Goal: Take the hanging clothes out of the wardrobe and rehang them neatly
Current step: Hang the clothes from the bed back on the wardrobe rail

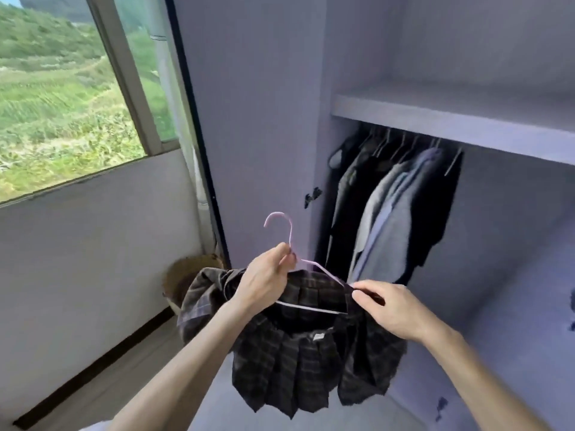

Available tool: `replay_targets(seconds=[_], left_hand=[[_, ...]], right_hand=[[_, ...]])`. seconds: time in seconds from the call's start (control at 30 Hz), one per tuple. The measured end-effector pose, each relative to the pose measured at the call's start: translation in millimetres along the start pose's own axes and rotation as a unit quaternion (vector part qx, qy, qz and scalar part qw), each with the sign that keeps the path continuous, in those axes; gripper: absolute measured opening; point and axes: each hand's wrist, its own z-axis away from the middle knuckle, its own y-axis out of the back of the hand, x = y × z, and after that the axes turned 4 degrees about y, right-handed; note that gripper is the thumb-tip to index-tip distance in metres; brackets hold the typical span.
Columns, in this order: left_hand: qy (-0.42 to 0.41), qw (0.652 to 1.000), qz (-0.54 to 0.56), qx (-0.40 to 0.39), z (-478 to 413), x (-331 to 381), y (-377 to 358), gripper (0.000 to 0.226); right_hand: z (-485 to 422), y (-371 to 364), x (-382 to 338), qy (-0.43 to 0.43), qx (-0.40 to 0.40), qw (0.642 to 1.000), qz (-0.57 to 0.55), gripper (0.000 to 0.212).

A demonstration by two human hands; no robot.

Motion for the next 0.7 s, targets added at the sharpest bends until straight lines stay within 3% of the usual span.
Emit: replay_targets(seconds=[0.2,0.37,0.5,0.57,0.7], left_hand=[[-0.060,0.996,0.049,-0.040,-32,40,-52,0.027],[-0.106,0.988,0.081,-0.073,-49,74,-78,0.020],[-0.142,0.980,0.085,-0.108,-56,96,-93,0.022],[-0.145,0.977,0.102,-0.119,-59,102,-98,0.023],[-0.154,0.975,0.077,-0.143,-65,115,-107,0.022]], right_hand=[[60,8,44,-0.086,0.026,0.991,0.099,0.042],[95,8,53,-0.111,0.116,0.975,0.153,0.024],[120,17,59,-0.142,0.137,0.958,0.209,0.027],[130,22,56,-0.167,0.121,0.967,0.150,0.021],[139,25,48,-0.206,0.034,0.975,-0.082,0.010]])
